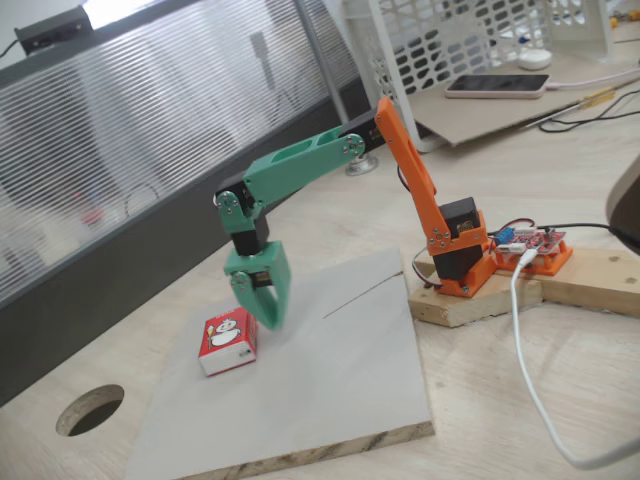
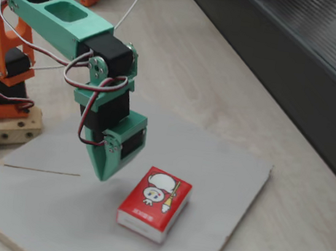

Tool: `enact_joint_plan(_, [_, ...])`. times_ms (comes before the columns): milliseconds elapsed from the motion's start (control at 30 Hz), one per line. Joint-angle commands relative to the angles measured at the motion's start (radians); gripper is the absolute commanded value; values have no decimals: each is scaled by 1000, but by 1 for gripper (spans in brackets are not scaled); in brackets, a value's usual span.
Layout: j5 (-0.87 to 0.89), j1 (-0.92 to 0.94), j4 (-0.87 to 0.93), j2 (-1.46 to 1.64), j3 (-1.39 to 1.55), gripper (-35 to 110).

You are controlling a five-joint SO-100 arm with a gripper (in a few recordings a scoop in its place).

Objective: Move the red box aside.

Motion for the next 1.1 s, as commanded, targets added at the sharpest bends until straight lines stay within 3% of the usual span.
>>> enact_joint_plan(0, [17,11,-118,9,-18,4])
enact_joint_plan(200, [15,106,-138,9,-11,4])
enact_joint_plan(1067, [18,100,-140,9,-18,4])
